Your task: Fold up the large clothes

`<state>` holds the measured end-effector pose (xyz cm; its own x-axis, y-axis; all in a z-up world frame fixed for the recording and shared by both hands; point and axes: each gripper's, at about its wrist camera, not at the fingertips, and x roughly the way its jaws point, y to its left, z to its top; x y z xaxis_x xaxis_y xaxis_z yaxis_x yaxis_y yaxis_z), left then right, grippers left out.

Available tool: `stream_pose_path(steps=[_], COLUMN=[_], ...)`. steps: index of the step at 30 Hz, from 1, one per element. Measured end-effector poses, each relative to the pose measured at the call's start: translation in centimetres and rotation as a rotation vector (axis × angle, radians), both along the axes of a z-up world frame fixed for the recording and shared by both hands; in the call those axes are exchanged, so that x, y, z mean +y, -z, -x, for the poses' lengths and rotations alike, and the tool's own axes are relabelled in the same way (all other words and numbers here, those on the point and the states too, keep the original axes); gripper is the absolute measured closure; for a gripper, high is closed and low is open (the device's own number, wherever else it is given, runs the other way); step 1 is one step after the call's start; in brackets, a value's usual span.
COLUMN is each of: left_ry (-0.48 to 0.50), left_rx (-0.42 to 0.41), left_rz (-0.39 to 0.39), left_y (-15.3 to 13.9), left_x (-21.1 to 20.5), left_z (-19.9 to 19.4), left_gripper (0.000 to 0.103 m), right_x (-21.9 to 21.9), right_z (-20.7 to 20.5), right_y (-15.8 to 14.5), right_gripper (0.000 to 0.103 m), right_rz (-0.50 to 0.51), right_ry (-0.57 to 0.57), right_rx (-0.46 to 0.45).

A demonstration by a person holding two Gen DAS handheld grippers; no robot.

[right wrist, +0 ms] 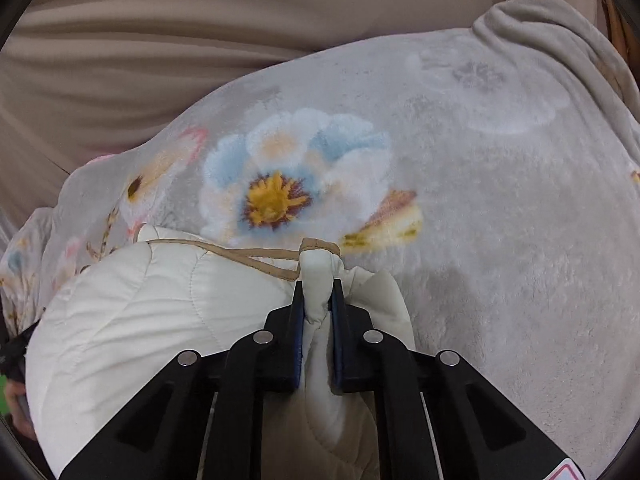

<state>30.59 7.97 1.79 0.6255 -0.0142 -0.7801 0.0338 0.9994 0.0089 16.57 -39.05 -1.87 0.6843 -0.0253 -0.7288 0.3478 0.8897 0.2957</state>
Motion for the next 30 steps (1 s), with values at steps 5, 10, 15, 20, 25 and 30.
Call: stream_pose_path(steps=[5,10,15,20,25,30], left_ry=[-0.009,-0.046,0.143,0.340,0.281,0.175], left_rx=[0.004,-0.100,-0.178,-0.077,-0.038,-0.033], left_rz=[-0.013,0.040,0.085,0.051,0.081,0.029], left_y=[0.0,-4.9,-10.3,-6.9,-4.1,-3.2], left_x=[0.2,2.1,-2.5,-10.3,-8.6,-3.6], left_z=[-0.2,4.0,10.1,13.2,13.7,14.5], left_gripper=[0.084,0.073,0.069,0.066,0.066,0.066], right_x=[0.5,0.3,7.6,18.7,19.0,9.5], right_z=[-0.5,4.4,7.4,6.5,6.8,10.0], right_y=[-0.1,-4.8,-9.7,-7.7,-5.0,-3.3], right_gripper=[0.091,0.075,0.076,0.088,0.091,0.103], right_rz=[0.033,0.022,0.086,0.084,0.171,0.065], right_ry=[-0.005,0.064,-0.152,-0.474,-0.459,-0.214], right_rx=[0.029,-0.130,-0.207,-0.135,-0.078,-0.040])
